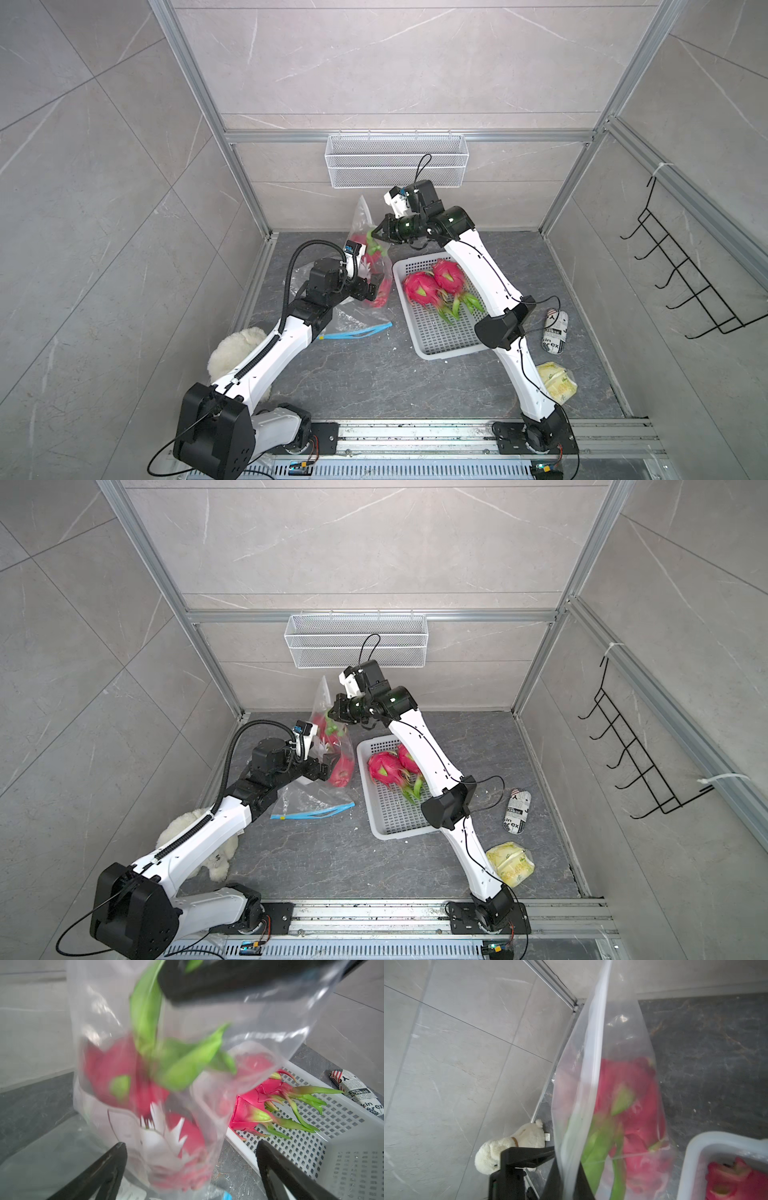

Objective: Open the zip-top bag and take out the dragon fruit
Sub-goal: Pick up the zipper food storage bag at the center of the board.

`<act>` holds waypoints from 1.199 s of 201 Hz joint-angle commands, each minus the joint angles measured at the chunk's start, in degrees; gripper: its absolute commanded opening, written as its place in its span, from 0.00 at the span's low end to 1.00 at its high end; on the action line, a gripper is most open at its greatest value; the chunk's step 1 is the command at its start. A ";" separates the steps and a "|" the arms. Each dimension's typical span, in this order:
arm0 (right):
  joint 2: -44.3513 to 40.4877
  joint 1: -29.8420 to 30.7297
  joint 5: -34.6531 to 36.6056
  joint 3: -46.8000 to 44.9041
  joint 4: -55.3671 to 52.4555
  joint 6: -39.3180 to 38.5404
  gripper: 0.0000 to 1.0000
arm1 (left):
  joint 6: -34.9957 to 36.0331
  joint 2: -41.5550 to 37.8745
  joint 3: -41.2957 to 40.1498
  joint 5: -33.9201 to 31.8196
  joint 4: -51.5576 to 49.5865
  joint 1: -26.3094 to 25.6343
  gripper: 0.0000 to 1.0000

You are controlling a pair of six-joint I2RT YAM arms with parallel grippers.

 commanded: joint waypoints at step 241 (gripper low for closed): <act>-30.45 -0.93 8.47 -37.11 12.20 -25.41 0.56 | 10.57 1.43 9.34 14.14 -1.38 1.57 0.00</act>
